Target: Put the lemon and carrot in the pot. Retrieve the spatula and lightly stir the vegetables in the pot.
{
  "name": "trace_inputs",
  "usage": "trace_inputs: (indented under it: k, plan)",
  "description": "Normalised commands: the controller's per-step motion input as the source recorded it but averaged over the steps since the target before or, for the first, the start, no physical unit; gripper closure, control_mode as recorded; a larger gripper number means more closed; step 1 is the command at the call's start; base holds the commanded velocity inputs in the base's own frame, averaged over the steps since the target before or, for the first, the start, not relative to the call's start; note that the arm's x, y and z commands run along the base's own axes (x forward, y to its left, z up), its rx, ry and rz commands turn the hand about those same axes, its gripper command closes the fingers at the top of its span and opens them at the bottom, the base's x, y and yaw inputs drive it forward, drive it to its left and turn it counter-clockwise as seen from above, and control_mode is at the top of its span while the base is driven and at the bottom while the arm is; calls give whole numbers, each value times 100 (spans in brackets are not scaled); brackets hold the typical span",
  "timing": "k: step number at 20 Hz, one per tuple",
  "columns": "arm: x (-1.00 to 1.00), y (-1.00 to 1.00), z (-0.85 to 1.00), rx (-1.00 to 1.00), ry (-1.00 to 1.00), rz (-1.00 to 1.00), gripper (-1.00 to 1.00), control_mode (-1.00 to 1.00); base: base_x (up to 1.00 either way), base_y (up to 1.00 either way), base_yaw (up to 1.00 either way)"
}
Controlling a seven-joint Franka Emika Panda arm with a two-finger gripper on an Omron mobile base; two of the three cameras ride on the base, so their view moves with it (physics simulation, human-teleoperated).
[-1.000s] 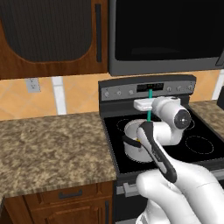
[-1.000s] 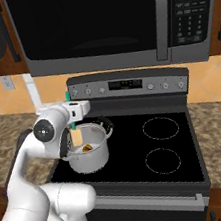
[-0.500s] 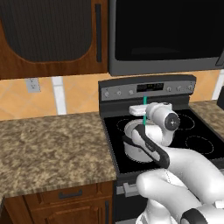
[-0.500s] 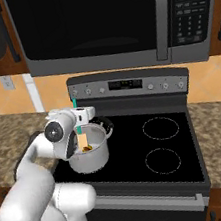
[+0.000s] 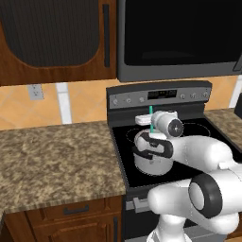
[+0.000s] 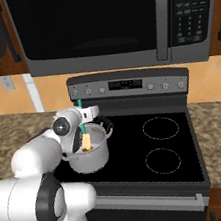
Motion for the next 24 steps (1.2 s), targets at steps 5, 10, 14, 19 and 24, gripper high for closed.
trace_inputs:
  k: [5, 10, 14, 19, 24]
  plan:
    - [39, 0, -29, -14, 0, 1, 100, -100, 0, 0, 0]
    - [-46, 1, 14, -3, 0, 7, 100, -100, 0, 0, 0]
    - [-71, 0, 47, 0, 2, 1, 100, -100, 0, 0, 0]
    - [4, 0, 10, 0, 6, 0, 100, -100, 0, 0, 0]
    - [3, 0, -4, 0, 5, 0, 100, -100, 0, 0, 0]
